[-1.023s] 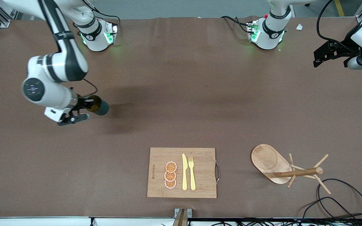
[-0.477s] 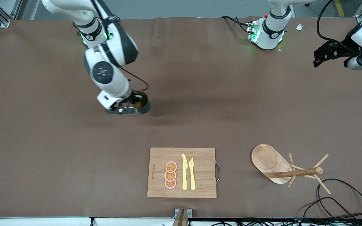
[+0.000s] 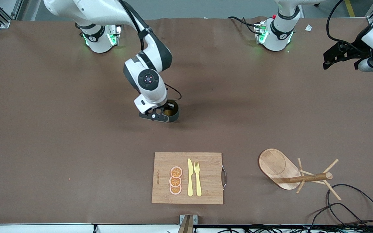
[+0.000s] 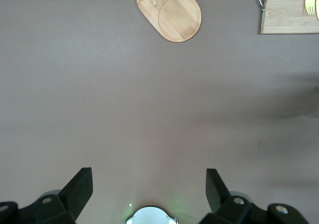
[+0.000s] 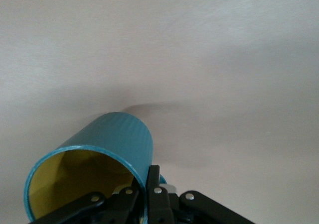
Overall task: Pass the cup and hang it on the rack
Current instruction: 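Carry the teal mug with the right gripper toward the table middle, then release the mug with the right gripper while the left gripper starts reaching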
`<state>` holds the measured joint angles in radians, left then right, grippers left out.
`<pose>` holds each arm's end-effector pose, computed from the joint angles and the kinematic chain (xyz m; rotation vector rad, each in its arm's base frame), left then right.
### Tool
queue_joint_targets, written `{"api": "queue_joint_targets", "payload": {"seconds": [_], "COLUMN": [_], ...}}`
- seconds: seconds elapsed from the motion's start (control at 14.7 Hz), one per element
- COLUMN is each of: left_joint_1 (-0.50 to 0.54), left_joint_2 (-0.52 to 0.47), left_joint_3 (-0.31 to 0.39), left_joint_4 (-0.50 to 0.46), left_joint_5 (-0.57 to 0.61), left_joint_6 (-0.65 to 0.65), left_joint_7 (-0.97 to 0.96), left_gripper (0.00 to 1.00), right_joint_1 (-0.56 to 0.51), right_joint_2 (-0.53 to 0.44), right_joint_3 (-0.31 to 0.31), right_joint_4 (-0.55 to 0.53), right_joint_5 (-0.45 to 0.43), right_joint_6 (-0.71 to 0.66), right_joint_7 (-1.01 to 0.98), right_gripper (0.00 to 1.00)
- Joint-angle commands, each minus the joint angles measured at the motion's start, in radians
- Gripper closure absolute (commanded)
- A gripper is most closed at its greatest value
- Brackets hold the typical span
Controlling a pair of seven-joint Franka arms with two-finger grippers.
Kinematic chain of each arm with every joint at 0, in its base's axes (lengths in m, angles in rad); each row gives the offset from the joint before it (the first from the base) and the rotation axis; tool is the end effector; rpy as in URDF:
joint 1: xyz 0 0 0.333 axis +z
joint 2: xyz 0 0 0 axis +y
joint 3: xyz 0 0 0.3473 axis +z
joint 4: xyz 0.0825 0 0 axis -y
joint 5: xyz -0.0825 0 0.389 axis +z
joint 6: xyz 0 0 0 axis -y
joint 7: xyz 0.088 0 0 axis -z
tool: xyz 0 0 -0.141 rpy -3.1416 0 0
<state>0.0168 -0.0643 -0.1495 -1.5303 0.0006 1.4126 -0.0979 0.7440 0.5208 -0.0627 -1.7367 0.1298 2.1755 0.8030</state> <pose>0.5139 -0.0715 0.6617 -3.1238 0.0534 0.0822 0.5160 0.4338 0.2634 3.1216 -0.3019 -0.1693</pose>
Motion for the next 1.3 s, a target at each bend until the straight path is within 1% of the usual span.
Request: {"api": "queue_joint_targets", "payload": {"seconds": [0.0, 0.14, 0.27, 0.41, 0.55, 0.61, 0.68, 0.75, 0.82, 0.95, 1.09, 1.23], "left_joint_1": [0.002, 0.002, 0.0, -0.003, -0.008, -0.009, -0.009, -0.009, -0.009, -0.009, -0.014, -0.014], "left_joint_2": [0.006, 0.006, 0.006, 0.008, 0.014, 0.015, 0.015, 0.014, 0.015, 0.015, 0.014, 0.015], "left_joint_3": [0.001, 0.001, 0.001, 0.001, -0.002, -0.005, -0.005, -0.005, -0.007, -0.007, -0.008, -0.047], "left_joint_4": [0.013, 0.012, 0.012, 0.015, 0.019, 0.021, 0.021, 0.024, 0.024, 0.024, 0.022, 0.022], "left_joint_5": [-0.005, -0.005, -0.004, -0.002, -0.002, -0.002, -0.002, -0.001, -0.001, -0.001, -0.001, -0.001], "left_joint_6": [-0.009, -0.009, -0.011, -0.011, -0.011, -0.011, -0.011, -0.012, -0.012, -0.014, -0.017, -0.017], "left_joint_7": [0.015, 0.017, 0.01, 0.001, 0.001, 0.0, -0.002, -0.002, -0.002, -0.002, -0.012, -0.045], "left_gripper": [0.0, 0.0, 0.0, 0.0, 0.0, 0.0, 0.0, 0.0, 0.0, 0.0, 0.0, 0.0], "right_joint_1": [0.031, 0.044, 0.04, 0.044, 0.044, 0.043, 0.041, 0.041, 0.038, 0.034, 0.029, 0.014], "right_joint_2": [0.082, 0.105, 0.12, 0.13, 0.137, 0.137, 0.139, 0.139, 0.139, 0.136, 0.13, 0.116], "right_joint_3": [-0.011, -0.009, 0.023, 0.029, 0.049, 0.049, 0.05, 0.049, 0.049, 0.049, 0.05, 0.052], "right_joint_4": [0.106, 0.129, 0.146, 0.146, 0.146, 0.146, 0.146, 0.146, 0.146, 0.146, 0.157, 0.158], "right_joint_5": [0.019, 0.019, 0.019, 0.02, 0.019, 0.019, 0.019, 0.019, 0.019, 0.019, 0.019, 0.019], "right_joint_6": [-0.009, -0.009, 0.013, 0.058, 0.06, 0.058, 0.056, 0.056, 0.056, 0.055, 0.044, -0.003], "right_joint_7": [0.025, 0.013, 0.005, 0.008, 0.007, 0.005, -0.005, -0.036, -0.071, -0.082, -0.085, -0.108], "right_gripper": [1.0, 1.0, 1.0, 1.0, 0.99, 0.98, 0.94, 0.8, 0.59, 0.0, 0.0, 0.0]}}
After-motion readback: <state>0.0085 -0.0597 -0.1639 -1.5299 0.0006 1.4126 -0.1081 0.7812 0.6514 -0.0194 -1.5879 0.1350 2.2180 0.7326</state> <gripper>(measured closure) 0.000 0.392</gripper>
